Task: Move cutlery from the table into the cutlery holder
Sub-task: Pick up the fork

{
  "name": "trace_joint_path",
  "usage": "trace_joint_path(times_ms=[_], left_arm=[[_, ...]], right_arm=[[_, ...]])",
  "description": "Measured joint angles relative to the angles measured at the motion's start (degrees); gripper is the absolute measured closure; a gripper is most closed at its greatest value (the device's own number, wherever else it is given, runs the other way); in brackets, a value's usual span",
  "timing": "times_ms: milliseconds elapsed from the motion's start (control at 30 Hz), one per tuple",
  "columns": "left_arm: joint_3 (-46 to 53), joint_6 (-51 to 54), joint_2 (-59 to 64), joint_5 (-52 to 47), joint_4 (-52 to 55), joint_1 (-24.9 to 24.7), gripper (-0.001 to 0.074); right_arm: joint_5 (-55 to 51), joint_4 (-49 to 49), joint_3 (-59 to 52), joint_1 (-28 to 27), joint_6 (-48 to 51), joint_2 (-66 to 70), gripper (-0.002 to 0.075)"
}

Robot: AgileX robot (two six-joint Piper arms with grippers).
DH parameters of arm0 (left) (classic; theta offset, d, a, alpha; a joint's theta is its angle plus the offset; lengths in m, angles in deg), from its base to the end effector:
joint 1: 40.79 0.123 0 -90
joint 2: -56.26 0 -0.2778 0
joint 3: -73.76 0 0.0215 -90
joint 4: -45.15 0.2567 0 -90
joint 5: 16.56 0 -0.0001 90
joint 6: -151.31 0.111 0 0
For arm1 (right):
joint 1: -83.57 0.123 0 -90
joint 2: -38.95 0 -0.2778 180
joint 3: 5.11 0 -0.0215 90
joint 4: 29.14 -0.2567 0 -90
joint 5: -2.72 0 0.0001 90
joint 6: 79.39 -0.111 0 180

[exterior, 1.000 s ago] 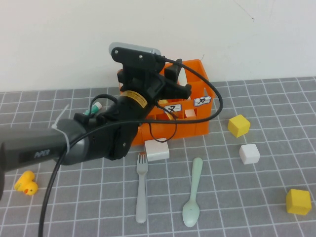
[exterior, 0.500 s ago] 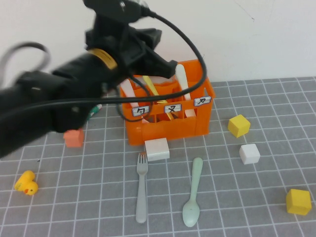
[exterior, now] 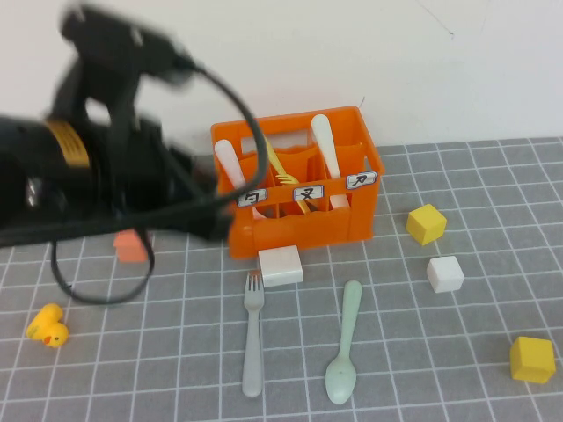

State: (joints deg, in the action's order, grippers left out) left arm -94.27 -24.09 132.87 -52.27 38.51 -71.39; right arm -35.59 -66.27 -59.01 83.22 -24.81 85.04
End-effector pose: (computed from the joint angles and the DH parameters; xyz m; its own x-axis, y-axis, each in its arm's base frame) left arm 0.2401 -0.1507 0.3589 -0.4904 0.2738 -0.8274 0.5492 0.8342 -0.0494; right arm 0.1403 0.0407 0.2306 -0.5043 -0.3721 -0.7792 -0.5201 0.8512 -0.0699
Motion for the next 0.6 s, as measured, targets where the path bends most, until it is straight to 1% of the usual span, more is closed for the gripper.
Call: trace_joint_path(times_ms=[100, 233, 400, 533, 600], left_arm=[[1.83, -1.49, 1.64, -8.76, -0.81, 0.00, 0.0734], [6.17, -5.01, 6.36, -9.82, -2.03, 0.00, 0.0734], [7.65, -5.58, 15.05, -7.40, -2.26, 0.00, 0.0734], [6.48, -11.73, 21.00, -0.81, -2.49, 0.00, 0.0734], [5.19, -13.42, 24.04, 2.20, -2.49, 0.00, 0.0722]], right_arm=[[0.00, -0.22, 0.00, 0.00, 0.10, 0.00, 0.0729], [0.00, -0.35, 0.00, 0.00, 0.22, 0.00, 0.0729], [0.00, -0.72, 0.00, 0.00, 0.71, 0.00, 0.0729], [0.10, -0.74, 0.00, 0.00, 0.78, 0.00, 0.0729], [0.10, -0.83, 0.00, 0.00, 0.78, 0.00, 0.0729]])
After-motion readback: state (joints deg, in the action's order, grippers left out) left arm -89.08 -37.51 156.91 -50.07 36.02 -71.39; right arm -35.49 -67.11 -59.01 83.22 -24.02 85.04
